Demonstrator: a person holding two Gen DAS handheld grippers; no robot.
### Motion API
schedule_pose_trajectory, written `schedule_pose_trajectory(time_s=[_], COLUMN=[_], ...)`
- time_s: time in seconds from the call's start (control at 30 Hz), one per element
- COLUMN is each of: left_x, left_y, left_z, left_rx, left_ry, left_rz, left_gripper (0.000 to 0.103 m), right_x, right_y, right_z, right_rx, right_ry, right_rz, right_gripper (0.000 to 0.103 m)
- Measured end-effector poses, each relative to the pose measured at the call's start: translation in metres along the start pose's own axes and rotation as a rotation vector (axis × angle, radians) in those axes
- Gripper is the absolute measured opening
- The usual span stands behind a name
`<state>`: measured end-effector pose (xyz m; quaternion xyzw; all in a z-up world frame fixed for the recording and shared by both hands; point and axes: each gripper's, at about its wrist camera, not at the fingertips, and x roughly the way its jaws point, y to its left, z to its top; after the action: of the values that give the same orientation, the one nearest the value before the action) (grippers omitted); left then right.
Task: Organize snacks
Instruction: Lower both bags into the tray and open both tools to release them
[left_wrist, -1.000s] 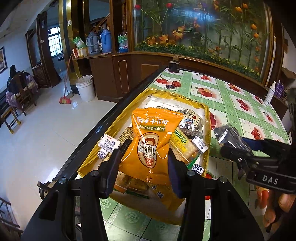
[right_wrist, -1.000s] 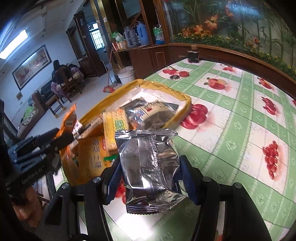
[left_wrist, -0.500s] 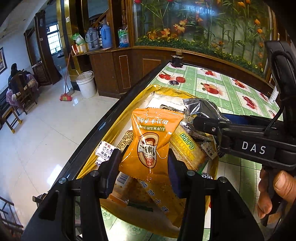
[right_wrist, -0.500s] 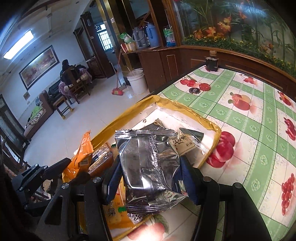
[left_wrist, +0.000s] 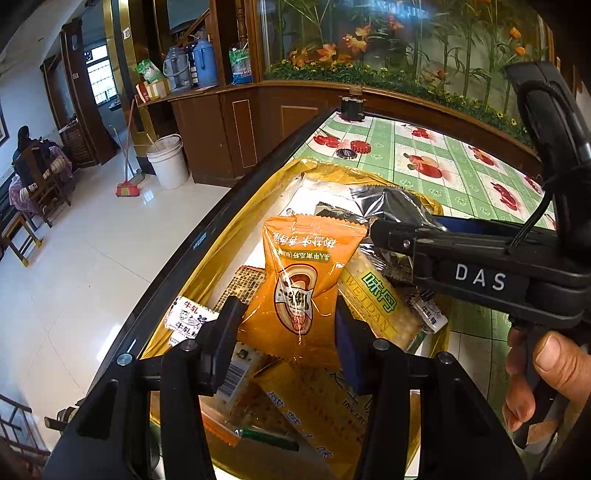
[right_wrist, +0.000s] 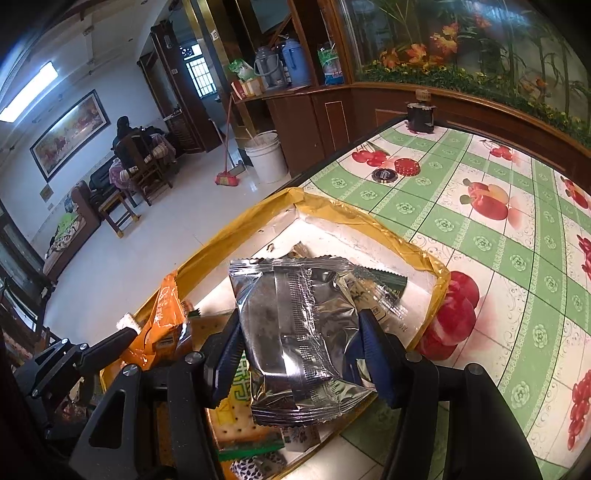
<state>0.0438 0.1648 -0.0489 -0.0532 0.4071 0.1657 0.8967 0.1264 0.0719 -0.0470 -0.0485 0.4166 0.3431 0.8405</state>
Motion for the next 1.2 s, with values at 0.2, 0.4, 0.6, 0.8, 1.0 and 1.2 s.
schedule_pose_trajectory(time_s=[0.2,0.4,0.6,0.8,1.0,1.2], left_x=[0.01,0.018,0.024,0.022,0.017,0.0], left_y=[-0.002,0.0,0.003,0.003,0.002,0.005], left_z=[0.005,0.008,0.008,0.006,0.004,-0.002], left_rx=[0.002,-0.004,-0.005,-0.004,-0.003,-0.008], left_ry=[0.016,0.03,0.042,0.036,0.036,0.011], left_rz=[0.002,0.01,0.024,0.025,0.021,0.045], left_gripper=[0.048,0.049,0.049,0.05,0.052,0.066], right_x=[0.007,0.015,0.023,0.025,0.019,0.005], right_y=[-0.002,-0.001,0.001,-0.001,-0.002,-0.001], right_z=[0.008,0.014,0.017,0.019,0.017,0.011], right_rx=[-0.006,-0.015,-0.03,-0.024,-0.02,-0.025], right_ry=[0.003,0.01,0.011,0.014,0.01,-0.002], right_rz=[-0.006,-0.009,-0.023,-0.022,-0.02,-0.028], right_gripper=[0.061,0.063,0.064,0.065,0.067,0.071])
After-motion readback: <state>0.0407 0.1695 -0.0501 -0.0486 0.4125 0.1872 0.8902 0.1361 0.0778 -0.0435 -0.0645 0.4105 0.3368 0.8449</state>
